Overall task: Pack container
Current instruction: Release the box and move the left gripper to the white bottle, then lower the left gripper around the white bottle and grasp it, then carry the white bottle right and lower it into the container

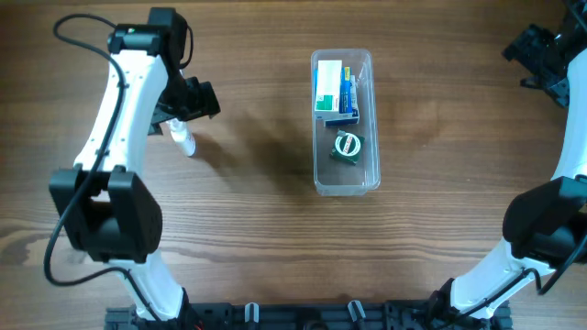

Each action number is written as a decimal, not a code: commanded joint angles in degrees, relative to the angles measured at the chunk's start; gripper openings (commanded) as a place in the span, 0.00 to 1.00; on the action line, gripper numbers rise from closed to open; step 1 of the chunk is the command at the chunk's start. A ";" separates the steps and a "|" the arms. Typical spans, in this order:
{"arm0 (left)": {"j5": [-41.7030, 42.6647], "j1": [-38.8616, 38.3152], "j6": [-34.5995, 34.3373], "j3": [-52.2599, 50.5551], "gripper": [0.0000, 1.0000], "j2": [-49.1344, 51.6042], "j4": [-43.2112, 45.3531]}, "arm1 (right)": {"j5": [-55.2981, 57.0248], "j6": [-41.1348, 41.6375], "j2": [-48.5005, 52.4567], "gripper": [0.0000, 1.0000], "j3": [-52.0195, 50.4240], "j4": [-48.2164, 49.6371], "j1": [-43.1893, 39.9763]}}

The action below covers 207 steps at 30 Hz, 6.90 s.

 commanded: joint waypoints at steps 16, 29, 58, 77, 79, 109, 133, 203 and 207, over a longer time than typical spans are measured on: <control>6.69 5.64 6.27 0.20 0.99 3.30 -0.11 | -0.07 0.81 0.66 1.00 0.15 0.17 0.09; 1.51 4.48 1.49 -0.07 0.98 5.03 -0.11 | -0.09 0.83 0.66 1.00 0.15 0.17 0.09; -0.48 2.01 0.44 -5.75 0.94 5.03 5.81 | -0.09 0.83 0.66 1.00 0.15 0.17 0.09; -1.51 2.03 2.16 -7.23 0.90 4.98 11.17 | -0.09 0.83 0.66 1.00 0.15 0.17 0.09; -1.51 2.14 2.14 -7.23 0.85 4.98 10.45 | -0.09 0.83 0.66 1.00 0.15 0.17 0.09; 3.04 4.52 5.18 -7.23 0.61 4.98 10.56 | -0.09 0.83 0.66 1.00 0.15 0.17 0.09; -0.04 4.52 5.22 -7.23 0.50 4.98 9.57 | -0.09 0.83 0.66 1.00 0.15 0.17 0.09; 7.56 -36.48 -10.14 -5.95 0.32 -20.96 14.93 | -0.09 0.83 0.66 1.00 0.15 0.17 0.09; 7.54 -40.46 -10.16 -5.95 0.34 -20.92 19.28 | -0.09 0.83 0.66 1.00 0.15 0.17 0.09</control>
